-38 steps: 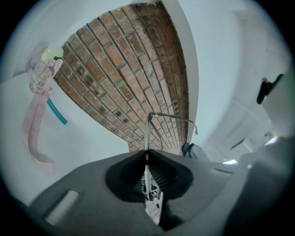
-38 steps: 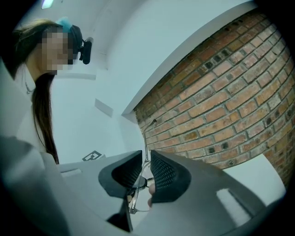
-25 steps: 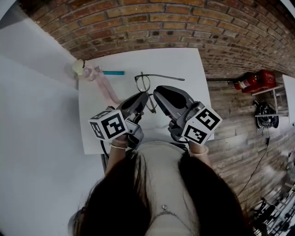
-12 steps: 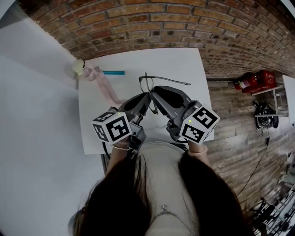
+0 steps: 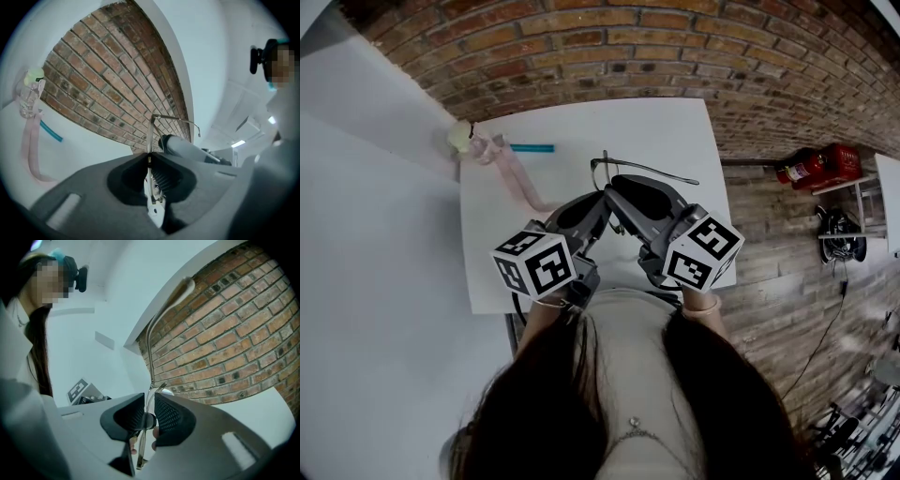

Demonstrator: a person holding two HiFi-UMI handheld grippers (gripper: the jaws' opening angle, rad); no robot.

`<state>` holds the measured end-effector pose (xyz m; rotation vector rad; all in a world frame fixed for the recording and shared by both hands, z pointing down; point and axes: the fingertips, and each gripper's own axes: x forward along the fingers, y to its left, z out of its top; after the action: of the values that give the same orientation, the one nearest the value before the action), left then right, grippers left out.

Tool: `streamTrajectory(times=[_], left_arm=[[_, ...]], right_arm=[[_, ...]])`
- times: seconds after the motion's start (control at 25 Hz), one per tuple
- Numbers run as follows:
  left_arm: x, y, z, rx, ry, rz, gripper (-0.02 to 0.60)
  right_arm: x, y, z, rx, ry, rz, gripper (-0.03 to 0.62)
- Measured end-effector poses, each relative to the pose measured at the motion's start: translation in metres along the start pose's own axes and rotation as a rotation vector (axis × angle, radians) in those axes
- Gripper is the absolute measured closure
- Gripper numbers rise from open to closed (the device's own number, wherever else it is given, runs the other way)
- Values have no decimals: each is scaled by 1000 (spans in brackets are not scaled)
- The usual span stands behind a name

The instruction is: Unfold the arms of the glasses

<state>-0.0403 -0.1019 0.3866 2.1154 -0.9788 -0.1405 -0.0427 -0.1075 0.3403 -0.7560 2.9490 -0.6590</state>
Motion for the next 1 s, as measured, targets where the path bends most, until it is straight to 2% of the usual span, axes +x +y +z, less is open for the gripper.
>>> streamTrajectory(times=[0.24, 1.0], left_arm=[[0, -4, -1, 36, -3, -8, 560], [-6, -2, 5, 7, -27, -6, 559]], right_arm=[[1, 0, -3, -3, 1, -3, 534], [-3, 4, 6, -29, -28, -28, 549]])
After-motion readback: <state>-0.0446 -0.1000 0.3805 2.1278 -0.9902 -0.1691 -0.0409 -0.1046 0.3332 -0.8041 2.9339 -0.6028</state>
